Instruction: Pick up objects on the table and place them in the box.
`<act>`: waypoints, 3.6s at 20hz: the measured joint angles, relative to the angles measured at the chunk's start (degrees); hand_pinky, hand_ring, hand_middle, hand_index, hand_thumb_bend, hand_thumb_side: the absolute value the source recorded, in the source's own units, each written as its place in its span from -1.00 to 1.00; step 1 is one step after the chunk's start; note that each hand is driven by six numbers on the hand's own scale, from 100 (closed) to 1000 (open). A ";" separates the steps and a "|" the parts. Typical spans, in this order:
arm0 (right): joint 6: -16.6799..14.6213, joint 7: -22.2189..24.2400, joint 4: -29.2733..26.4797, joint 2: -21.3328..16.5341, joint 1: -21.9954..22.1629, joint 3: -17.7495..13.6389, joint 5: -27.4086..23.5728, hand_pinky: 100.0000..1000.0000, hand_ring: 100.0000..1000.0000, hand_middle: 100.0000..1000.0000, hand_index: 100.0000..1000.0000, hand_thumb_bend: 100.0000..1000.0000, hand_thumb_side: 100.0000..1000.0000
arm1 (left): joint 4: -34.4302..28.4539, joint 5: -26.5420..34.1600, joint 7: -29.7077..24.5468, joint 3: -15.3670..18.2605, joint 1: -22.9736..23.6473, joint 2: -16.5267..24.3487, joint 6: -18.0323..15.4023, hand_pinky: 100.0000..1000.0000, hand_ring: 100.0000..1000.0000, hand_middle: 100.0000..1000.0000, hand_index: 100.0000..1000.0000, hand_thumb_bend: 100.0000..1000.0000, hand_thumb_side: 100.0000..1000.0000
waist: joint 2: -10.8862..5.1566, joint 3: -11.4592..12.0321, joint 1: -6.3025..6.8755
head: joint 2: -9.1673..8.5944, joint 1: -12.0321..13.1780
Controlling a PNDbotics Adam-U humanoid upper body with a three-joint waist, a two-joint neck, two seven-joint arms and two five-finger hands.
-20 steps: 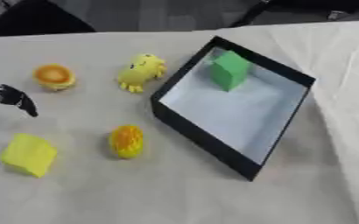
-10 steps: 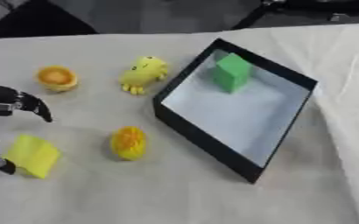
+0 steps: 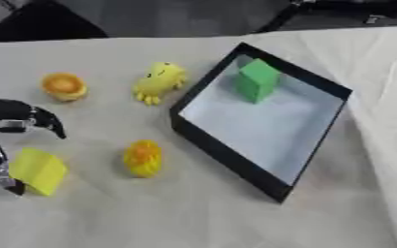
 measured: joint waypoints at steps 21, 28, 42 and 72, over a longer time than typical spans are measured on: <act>-0.53 -0.37 0.02 -0.59 0.03 -0.22 -0.02 0.73 0.28 0.44 0.72 -1.00 0.07 | -23.63 16.63 -2.07 5.80 -18.54 -4.81 12.12 0.12 -0.03 -0.07 0.10 -0.84 -1.00 | -0.06 0.31 0.00 | 0.05 -2.72; -0.84 -0.65 -0.04 -0.93 -1.03 -0.36 -0.54 0.73 0.29 0.45 0.72 -1.00 0.04 | -16.57 15.38 -4.47 3.88 -27.92 -16.41 12.69 0.13 -0.03 -0.08 0.11 -0.88 -1.00 | -0.06 -0.49 0.05 | 0.04 -3.50; -0.25 -4.38 -0.41 -2.64 -5.88 -1.19 -2.02 0.74 0.34 0.47 0.73 -1.00 0.03 | -1.33 -2.58 -2.72 2.34 -30.19 -34.59 8.84 0.18 0.03 -0.02 0.19 -0.80 -1.00 | 0.01 -2.02 0.48 | -0.19 -1.86; 0.85 -3.54 -0.53 -2.02 -7.54 -1.35 -2.29 0.74 0.31 0.46 0.72 -1.00 0.05 | 7.97 -12.02 -1.56 -1.71 -28.37 -41.57 5.53 0.76 0.68 0.58 0.77 0.03 -0.37 | 1.18 -5.25 1.69 | -1.55 -2.94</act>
